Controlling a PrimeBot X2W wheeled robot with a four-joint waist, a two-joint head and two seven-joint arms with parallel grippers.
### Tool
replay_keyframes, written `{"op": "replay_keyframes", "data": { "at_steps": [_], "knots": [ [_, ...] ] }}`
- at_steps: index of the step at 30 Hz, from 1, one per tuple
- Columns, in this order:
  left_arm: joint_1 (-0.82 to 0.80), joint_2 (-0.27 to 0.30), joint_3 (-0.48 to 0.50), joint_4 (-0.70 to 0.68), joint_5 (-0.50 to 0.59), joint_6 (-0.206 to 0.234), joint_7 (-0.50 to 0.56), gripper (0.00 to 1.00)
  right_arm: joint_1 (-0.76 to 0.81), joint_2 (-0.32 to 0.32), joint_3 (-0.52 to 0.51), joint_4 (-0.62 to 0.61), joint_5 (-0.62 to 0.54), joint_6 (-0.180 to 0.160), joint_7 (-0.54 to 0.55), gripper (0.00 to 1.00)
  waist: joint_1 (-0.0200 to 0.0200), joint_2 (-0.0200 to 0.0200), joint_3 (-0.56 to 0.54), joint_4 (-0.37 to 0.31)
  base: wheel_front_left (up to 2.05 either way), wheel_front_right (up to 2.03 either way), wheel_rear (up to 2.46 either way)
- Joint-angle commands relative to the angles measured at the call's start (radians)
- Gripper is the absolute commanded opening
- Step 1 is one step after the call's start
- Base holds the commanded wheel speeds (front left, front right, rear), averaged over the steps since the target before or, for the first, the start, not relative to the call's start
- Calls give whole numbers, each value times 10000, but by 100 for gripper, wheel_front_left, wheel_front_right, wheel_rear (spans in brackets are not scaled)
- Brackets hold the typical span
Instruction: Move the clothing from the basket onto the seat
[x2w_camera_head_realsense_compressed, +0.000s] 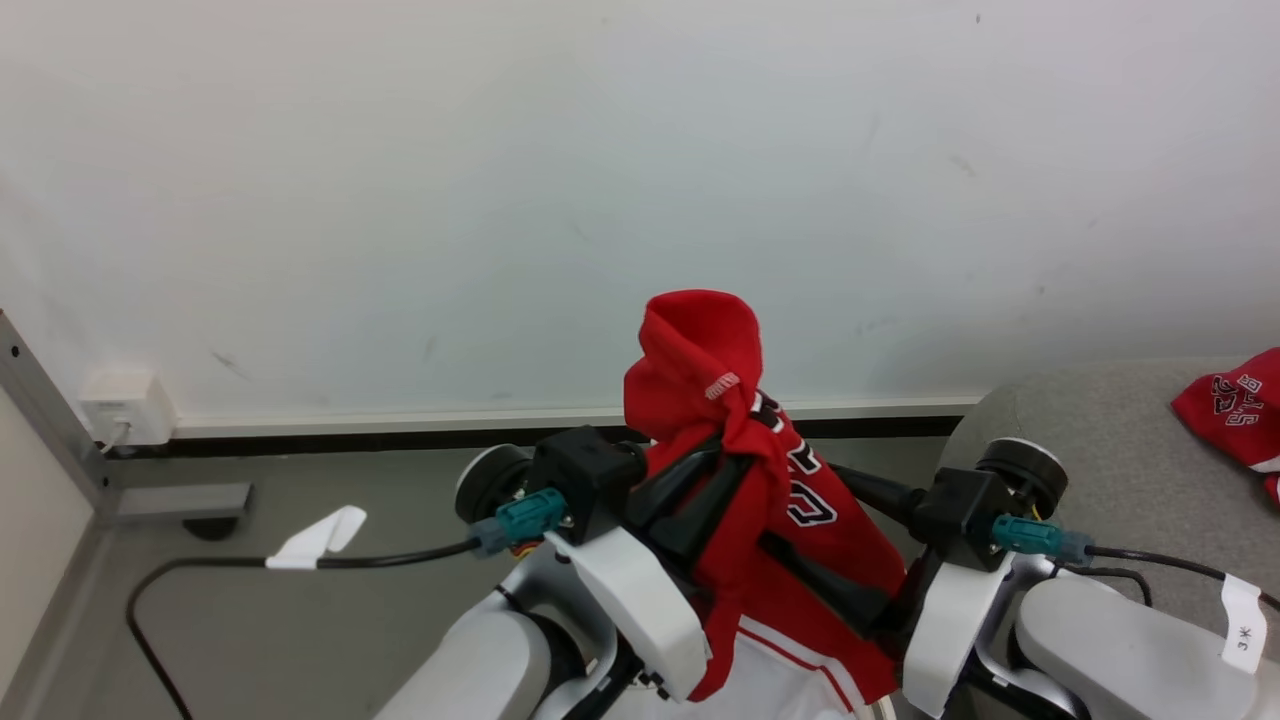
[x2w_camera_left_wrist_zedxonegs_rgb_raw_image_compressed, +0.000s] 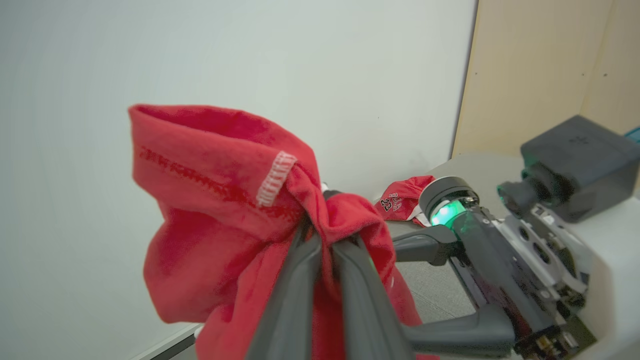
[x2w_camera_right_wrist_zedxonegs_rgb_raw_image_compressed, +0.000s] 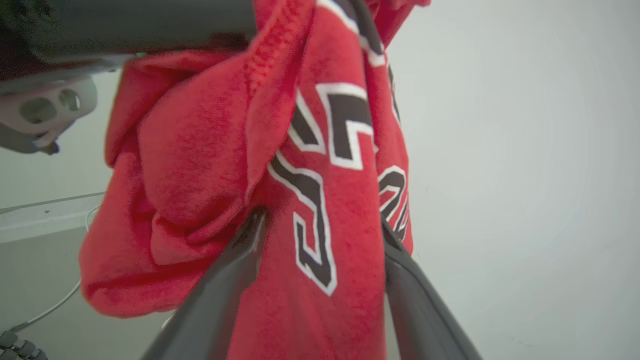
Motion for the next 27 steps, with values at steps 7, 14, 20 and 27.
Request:
{"op": "replay_keyframes", "data": {
  "at_steps": [7,14,20,27],
  "knots": [
    [-185,-166,-191,209,-345,-133,-246,0,619,649,62,-204,342,-22,716,0,0,0,-128,349,0,0,0],
    [-176,14,-50,478,-307,2,-400,9,736,701,66,54,797,-22,-17,0,0,0,-107,462,0,0,0],
    [-41,153,59,734,-223,120,-699,100,226,487,61,398,1487,-22,-546,0,0,0,-22,364,0,0,0],
    [109,127,50,1110,-299,220,-892,100,127,284,-1147,284,1910,-22,-596,0,0,0,161,-9,0,0,0]
  ]
}}
